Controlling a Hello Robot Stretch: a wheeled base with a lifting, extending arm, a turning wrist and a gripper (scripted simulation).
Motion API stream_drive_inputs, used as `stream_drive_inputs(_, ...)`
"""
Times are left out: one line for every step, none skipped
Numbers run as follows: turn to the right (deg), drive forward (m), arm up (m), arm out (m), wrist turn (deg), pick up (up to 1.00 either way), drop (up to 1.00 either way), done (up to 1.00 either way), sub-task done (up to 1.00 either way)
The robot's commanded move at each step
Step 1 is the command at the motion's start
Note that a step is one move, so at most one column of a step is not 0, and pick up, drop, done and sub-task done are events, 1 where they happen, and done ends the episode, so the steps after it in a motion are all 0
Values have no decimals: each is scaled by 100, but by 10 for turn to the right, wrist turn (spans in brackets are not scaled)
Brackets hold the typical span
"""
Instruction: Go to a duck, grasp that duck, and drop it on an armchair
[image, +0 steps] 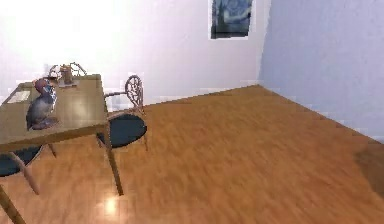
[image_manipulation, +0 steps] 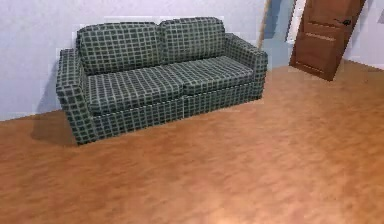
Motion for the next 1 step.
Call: stream_drive_inputs(0,100,0,0,0,0,0,0,0)
